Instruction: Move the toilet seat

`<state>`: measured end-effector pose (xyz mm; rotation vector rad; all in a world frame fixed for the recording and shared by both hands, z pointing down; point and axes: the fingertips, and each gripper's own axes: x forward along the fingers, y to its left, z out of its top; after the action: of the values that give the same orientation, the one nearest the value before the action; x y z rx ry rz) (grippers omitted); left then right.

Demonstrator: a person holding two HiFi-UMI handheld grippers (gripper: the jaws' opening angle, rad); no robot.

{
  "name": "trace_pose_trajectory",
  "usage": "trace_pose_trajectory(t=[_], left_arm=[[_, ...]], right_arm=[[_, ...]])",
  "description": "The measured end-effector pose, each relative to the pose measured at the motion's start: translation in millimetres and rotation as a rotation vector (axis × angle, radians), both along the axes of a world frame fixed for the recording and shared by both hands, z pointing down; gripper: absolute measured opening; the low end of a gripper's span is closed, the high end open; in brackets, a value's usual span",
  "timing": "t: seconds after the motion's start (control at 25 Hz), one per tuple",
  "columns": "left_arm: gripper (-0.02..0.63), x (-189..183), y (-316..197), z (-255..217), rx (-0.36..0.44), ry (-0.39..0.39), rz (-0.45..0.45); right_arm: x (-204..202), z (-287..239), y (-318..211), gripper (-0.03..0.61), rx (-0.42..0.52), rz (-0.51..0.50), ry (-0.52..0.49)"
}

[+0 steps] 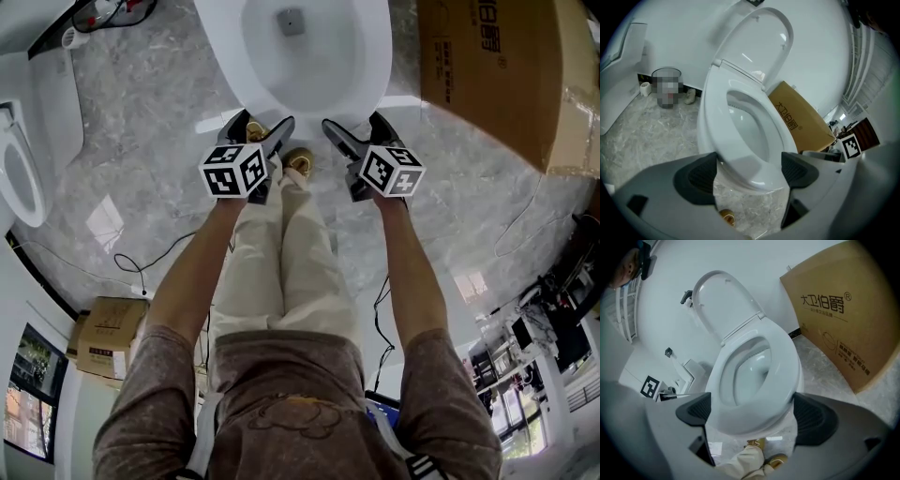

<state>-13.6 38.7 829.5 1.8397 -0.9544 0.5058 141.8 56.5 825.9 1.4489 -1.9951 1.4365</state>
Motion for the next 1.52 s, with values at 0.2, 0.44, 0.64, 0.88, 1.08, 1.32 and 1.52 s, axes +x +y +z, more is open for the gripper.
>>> trace_pose_trajectory(t=[0.2, 0.44, 0.64, 0.88, 1.08, 1.32, 1.52], left_arm=[[0.420, -1.4, 0.8, -14.0, 0.006, 0.010, 0.005], [0.420, -2.3, -1.0, -39.3, -0.009, 0.043, 0.000], [0.420, -3.3, -3.4, -63.9, -0.020, 0.066, -0.018], [0.420, -5.4, -14.1, -102.5, -0.014, 0.110, -0.056], [0.420, -5.1, -21.7, -132.4, -0.024, 0.132, -0.035], [0.420, -10.9, -35.5, -161.5, -0.015, 0.149, -0.037], [0.420, -12.3, -45.5, -181.2, -0.023, 0.180, -0.032]], right_arm=[[-0.5, -15.3, -1.1, 0.540, 0.023, 0.024, -0.003], [-0.3, -43.9, -2.5, 0.541, 0.039, 0.035, -0.019], [-0.6, -72.0, -5.4, 0.541, 0.049, 0.044, -0.028], [-0.8, -114.5, -15.1, 0.541, 0.079, 0.049, -0.036], [-0.9, -146.8, -23.1, 0.541, 0.103, 0.030, -0.033], [-6.2, -180.2, -38.7, 0.541, 0.126, 0.031, -0.038], [-6.5, -201.9, -49.4, 0.541, 0.139, 0.029, -0.049]])
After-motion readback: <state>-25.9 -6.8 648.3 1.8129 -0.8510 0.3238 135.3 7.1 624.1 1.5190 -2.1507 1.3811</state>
